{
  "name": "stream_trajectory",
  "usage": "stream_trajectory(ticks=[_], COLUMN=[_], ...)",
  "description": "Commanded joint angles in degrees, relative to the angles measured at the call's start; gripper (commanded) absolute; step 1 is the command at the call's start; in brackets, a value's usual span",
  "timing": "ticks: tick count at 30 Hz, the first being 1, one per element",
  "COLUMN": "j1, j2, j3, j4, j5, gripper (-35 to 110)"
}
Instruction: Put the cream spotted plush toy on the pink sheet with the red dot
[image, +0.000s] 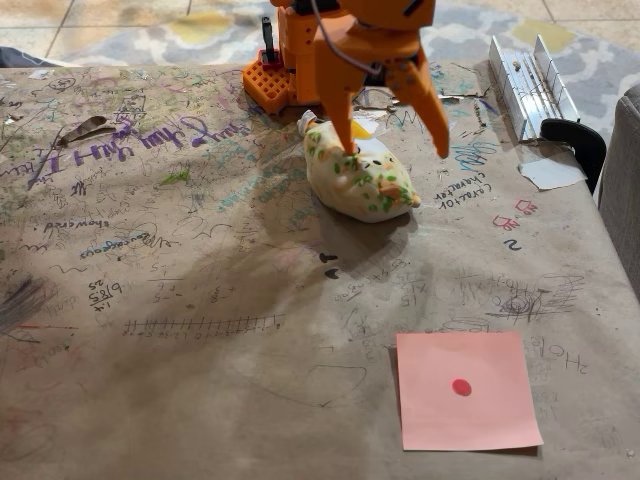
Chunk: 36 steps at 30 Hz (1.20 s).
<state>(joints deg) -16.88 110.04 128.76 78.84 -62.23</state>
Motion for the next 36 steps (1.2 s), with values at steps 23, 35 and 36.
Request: stream_trajectory(ticks=[23,35,36], j1=[-1.5,2.8,2.2], j2=[-16.9,13.4,17.1], j3=[6.8,-11.3,-16.7], j4=[-11.6,1.8,5.4], j5=[-1.2,11.3,12.0], gripper=[17,0,0])
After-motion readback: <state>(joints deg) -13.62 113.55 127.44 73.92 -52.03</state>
